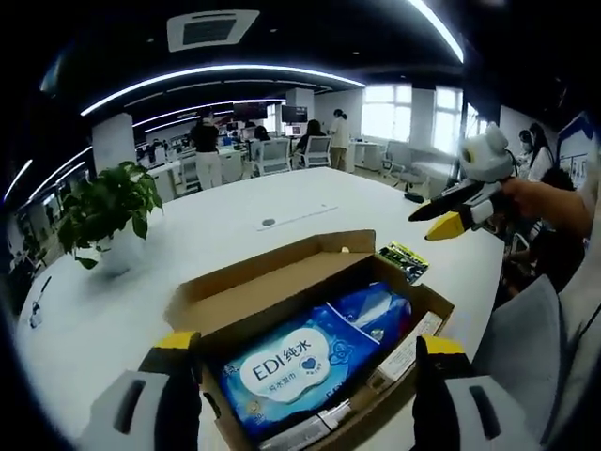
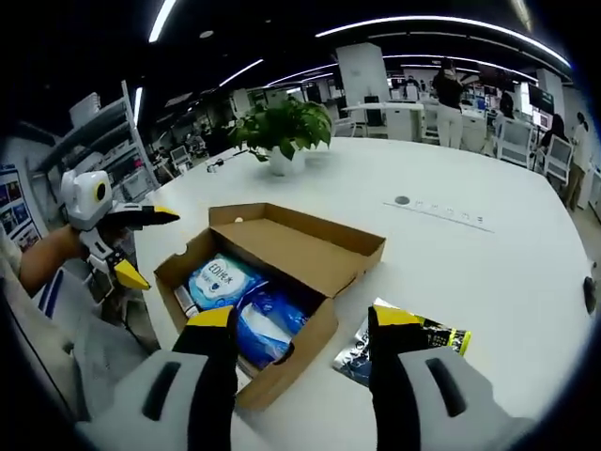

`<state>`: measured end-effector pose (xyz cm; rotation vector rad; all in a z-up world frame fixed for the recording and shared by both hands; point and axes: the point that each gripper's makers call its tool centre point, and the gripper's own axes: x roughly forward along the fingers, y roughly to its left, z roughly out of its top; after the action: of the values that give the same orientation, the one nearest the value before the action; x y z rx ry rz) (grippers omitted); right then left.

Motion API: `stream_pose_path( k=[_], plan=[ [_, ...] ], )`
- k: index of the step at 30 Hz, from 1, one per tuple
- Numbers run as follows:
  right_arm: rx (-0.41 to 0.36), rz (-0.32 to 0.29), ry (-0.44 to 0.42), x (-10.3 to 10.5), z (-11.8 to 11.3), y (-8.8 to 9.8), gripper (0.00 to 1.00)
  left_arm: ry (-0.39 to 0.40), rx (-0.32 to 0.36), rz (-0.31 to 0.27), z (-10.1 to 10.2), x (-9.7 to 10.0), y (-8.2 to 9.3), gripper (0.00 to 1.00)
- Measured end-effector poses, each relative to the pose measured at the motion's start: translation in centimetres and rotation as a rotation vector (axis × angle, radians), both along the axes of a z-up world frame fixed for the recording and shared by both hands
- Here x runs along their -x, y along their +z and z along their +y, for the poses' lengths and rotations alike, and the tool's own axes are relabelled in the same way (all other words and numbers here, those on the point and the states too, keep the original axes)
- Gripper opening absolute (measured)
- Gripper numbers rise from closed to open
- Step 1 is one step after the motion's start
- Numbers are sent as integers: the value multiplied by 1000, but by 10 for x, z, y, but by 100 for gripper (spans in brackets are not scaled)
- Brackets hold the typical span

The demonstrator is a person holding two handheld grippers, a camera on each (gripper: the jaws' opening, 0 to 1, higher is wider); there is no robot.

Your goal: Operate the shoe box by opening the lid, removing the specified soft item, and placing it in the target area until the item is outside and the box remains undamaged.

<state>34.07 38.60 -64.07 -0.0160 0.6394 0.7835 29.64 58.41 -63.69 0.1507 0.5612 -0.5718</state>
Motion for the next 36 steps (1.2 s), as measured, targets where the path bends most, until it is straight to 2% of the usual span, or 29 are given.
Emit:
stream_pose_path(
  k=[3,7,21,30,36],
  plan=[
    [-9,7,14,1,9,-4,52,5,7,1,5,1,0,100],
    [-18,10,43,3,26,-10,50,26,52,22,9,5,-1,100],
    [-7,59,156,12,79,-39,41,61,44,38,27,15,-7,100],
    [-20,111,188,12,104,-56,34,72,48,44,33,19,-11,99],
    [-28,166,196,9,118,-71,28,82,57,42,36,23,-11,97]
  ],
)
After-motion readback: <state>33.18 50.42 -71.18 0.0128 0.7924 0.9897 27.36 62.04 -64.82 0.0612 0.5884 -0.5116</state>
